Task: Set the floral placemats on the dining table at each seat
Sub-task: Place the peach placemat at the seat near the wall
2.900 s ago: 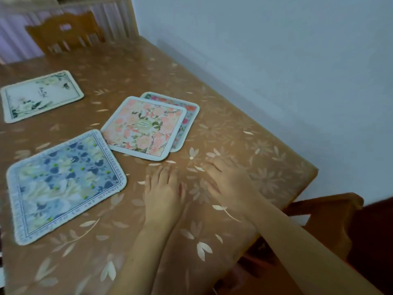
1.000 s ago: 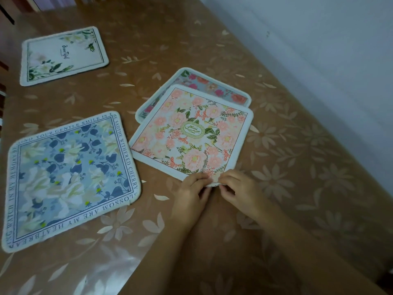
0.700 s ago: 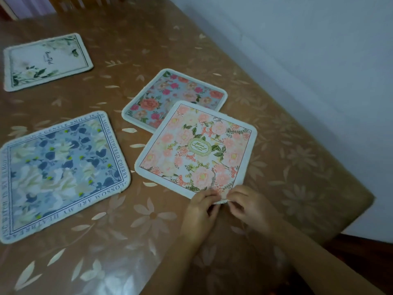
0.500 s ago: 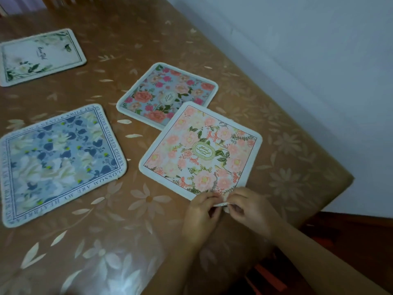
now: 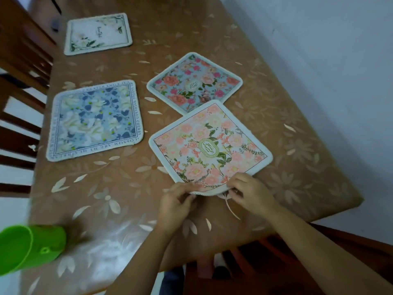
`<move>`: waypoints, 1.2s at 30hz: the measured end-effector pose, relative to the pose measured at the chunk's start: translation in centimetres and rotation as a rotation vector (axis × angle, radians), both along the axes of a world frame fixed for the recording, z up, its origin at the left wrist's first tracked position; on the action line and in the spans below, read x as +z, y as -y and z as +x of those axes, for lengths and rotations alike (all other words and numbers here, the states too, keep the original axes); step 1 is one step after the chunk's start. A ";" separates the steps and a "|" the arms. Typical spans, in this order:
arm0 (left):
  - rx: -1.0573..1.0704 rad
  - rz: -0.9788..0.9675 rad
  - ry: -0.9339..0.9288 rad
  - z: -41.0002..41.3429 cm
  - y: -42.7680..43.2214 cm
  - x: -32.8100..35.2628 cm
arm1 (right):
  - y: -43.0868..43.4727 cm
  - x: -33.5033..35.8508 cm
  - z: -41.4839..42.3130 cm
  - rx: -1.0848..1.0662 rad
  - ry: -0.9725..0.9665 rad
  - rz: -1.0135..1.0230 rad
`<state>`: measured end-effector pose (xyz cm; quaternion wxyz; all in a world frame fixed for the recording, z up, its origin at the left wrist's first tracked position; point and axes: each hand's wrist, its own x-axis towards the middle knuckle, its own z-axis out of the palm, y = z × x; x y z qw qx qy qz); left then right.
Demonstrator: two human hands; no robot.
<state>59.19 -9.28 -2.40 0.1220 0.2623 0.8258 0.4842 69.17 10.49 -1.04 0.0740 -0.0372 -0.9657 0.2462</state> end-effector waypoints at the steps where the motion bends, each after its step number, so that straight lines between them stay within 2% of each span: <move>1: 0.017 -0.008 -0.012 0.1 0.2 0.1 | -0.5 -0.2 0.0 0.010 0.000 0.000; 5: -0.009 -0.088 -0.120 0.7 0.5 0.1 | -1.1 -0.8 -0.4 0.077 0.007 0.033; 9: -0.145 -0.224 -0.126 1.8 -0.8 -0.4 | -0.3 -1.0 -1.1 0.112 -0.032 0.049; 12: -0.162 -0.281 -0.165 2.2 -1.9 -0.7 | 1.2 -0.8 -1.7 0.139 -0.047 0.066; 14: -0.115 -0.274 -0.172 2.0 -2.3 -1.0 | 1.9 -1.0 -1.9 0.159 -0.050 0.068; 17: 0.007 -0.220 -0.089 1.9 -2.4 -1.3 | 1.8 -1.3 -2.0 0.179 -0.047 0.056; 21: 0.049 -0.189 -0.046 2.3 -2.3 -1.6 | 0.6 -1.9 -1.3 0.247 0.014 0.087; 29: 0.093 -0.170 0.033 2.6 -2.0 -2.2 | -4.9 -2.2 0.4 0.108 0.017 0.174; 32: 0.094 -0.186 0.050 2.9 -2.1 -2.4 | -5.3 -2.2 0.8 0.093 -0.003 0.250; 36: 0.077 -0.200 0.060 3.3 -2.0 -2.6 | -5.0 -2.6 1.2 0.062 -0.012 0.246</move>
